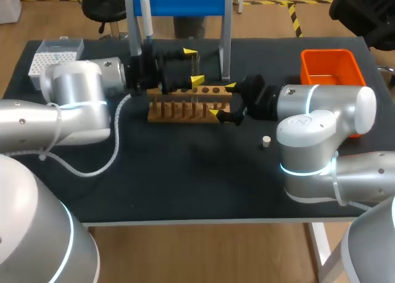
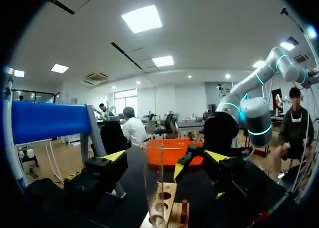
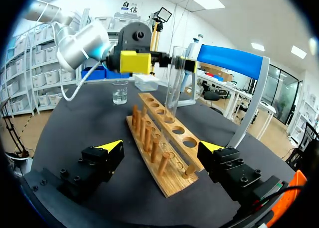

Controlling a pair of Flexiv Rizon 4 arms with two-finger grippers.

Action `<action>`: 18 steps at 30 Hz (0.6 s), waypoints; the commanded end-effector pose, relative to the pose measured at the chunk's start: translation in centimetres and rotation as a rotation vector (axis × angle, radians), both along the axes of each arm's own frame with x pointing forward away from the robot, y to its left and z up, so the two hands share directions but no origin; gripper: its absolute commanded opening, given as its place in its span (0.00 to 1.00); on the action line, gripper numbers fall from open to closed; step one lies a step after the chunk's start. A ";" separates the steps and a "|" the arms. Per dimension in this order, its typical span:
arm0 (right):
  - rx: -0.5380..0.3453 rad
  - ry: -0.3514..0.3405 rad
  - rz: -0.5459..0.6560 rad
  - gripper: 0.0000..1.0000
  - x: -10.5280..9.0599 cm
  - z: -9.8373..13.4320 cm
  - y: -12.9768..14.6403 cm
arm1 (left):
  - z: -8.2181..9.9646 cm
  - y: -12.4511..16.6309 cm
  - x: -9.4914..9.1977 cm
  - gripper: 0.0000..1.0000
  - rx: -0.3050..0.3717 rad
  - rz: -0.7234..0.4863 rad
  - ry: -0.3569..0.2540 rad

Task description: Invert the test tube, pick up the pipette, mount the tip to pipette, aspirate from beaker and dispense into the tube, eject the tip, return the pipette, and cap with the stopper.

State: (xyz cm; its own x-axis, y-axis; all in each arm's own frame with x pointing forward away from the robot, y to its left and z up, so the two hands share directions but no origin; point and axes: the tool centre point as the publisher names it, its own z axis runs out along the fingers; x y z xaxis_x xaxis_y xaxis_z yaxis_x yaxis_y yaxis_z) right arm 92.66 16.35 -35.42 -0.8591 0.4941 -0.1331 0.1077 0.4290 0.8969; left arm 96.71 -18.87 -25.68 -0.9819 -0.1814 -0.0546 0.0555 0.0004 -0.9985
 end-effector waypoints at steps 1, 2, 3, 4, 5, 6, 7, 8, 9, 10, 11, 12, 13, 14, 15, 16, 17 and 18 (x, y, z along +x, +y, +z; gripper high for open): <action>0.002 -0.001 0.000 1.00 0.0 -0.1 0.0 | 2.2 0.4 -0.8 1.00 0.077 0.016 0.024; 0.002 -0.001 0.000 1.00 0.0 -0.1 0.0 | 2.6 0.6 -0.9 1.00 0.085 0.020 0.034; 0.002 -0.001 0.000 1.00 0.0 -0.1 0.0 | 3.0 1.0 -1.1 1.00 0.101 0.023 0.037; 0.002 -0.001 0.000 1.00 0.0 -0.1 0.0 | 3.4 1.4 -1.4 1.00 0.115 0.028 0.048; 0.002 -0.001 0.000 1.00 0.0 -0.1 0.0 | 3.8 2.1 -1.6 1.00 0.123 0.039 0.062; 0.002 -0.001 0.000 1.00 0.0 -0.1 0.0 | 4.1 2.8 -2.0 1.00 0.129 0.054 0.069; 0.002 -0.001 0.000 1.00 0.0 -0.1 0.0 | 4.3 3.7 -2.4 1.00 0.135 0.069 0.085; 0.002 -0.001 0.000 1.00 0.0 -0.1 0.0 | 4.5 4.5 -2.8 1.00 0.143 0.087 0.096; 0.002 -0.001 0.000 1.00 0.0 -0.1 0.0 | 4.7 5.6 -3.4 1.00 0.150 0.104 0.101; 0.002 -0.001 0.000 1.00 0.0 -0.1 0.0 | 4.9 6.6 -4.0 1.00 0.160 0.119 0.114; 0.002 -0.001 0.000 1.00 0.0 -0.1 0.0 | 5.0 7.7 -4.6 1.00 0.174 0.140 0.124; 0.002 -0.001 0.000 1.00 0.0 -0.1 0.0 | 5.3 8.8 -5.3 1.00 0.184 0.161 0.132; 0.002 -0.001 0.000 1.00 0.0 -0.1 0.0 | 5.5 10.0 -5.9 1.00 0.200 0.185 0.146; 0.002 -0.001 0.000 1.00 0.0 -0.1 0.0 | 5.6 11.3 -6.7 1.00 0.216 0.216 0.158; 0.002 -0.001 0.000 1.00 0.0 -0.1 0.0 | 5.8 12.7 -7.4 1.00 0.227 0.248 0.172; 0.002 -0.001 0.000 1.00 0.0 -0.1 0.0 | 6.0 14.1 -8.3 1.00 0.230 0.273 0.189; 0.002 -0.001 0.000 1.00 0.0 -0.1 0.0 | 6.2 15.4 -9.1 1.00 0.226 0.304 0.209; 0.002 -0.001 0.000 1.00 0.0 -0.1 0.0 | 6.2 15.4 -9.1 1.00 0.226 0.304 0.209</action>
